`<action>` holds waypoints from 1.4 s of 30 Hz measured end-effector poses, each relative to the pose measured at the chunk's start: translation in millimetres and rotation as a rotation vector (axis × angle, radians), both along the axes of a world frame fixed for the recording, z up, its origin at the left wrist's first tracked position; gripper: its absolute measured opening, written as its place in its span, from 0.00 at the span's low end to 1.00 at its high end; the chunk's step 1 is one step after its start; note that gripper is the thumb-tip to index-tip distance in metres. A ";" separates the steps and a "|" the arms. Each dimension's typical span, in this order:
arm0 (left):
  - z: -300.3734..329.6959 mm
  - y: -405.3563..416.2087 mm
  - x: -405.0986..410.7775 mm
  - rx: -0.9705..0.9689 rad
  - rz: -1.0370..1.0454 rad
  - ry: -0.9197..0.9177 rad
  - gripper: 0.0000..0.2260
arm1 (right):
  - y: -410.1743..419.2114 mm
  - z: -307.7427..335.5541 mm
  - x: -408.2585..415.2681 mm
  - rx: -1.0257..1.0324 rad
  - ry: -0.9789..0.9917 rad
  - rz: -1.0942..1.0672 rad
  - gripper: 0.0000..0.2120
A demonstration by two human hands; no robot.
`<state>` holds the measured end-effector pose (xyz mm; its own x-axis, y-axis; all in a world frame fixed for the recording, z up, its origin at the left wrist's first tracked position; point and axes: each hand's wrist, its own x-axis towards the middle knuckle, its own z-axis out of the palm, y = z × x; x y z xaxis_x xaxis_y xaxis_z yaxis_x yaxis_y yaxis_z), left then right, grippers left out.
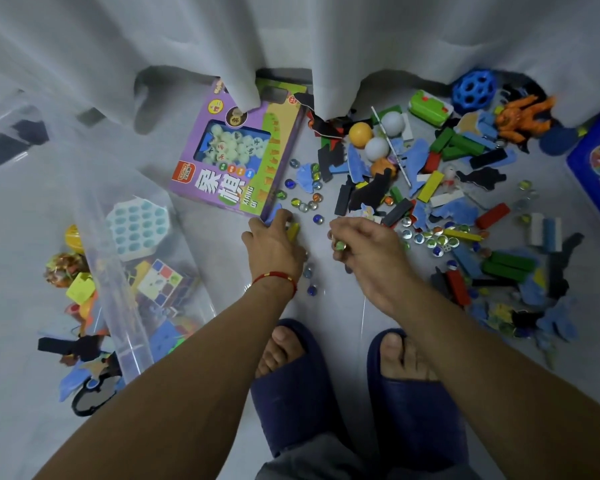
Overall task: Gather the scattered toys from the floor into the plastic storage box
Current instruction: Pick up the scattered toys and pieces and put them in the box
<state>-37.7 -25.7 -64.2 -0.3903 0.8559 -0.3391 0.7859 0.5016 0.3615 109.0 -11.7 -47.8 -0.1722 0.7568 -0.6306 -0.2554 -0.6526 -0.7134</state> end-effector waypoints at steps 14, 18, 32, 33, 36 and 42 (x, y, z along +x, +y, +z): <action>21.3 15.8 6.9 0.131 0.949 -0.706 0.07 | -72.4 -16.8 15.6 0.780 -1.026 1.013 0.12; 33.0 15.2 7.0 0.120 1.057 -0.806 0.12 | -94.4 -36.7 17.0 0.948 -1.203 1.187 0.21; 74.6 -35.7 35.2 0.023 1.162 -1.022 0.08 | -38.9 3.0 11.4 0.383 -0.608 0.760 0.18; 83.8 -40.3 35.8 0.040 1.123 -1.049 0.07 | -43.0 -1.9 9.6 0.587 -0.805 0.974 0.12; 114.0 -56.0 32.9 0.035 1.040 -1.207 0.07 | -61.4 -3.4 1.9 0.754 -1.007 1.234 0.08; 170.7 -97.1 9.0 0.003 1.002 -1.534 0.11 | -75.4 3.7 -9.0 0.397 -1.021 1.119 0.07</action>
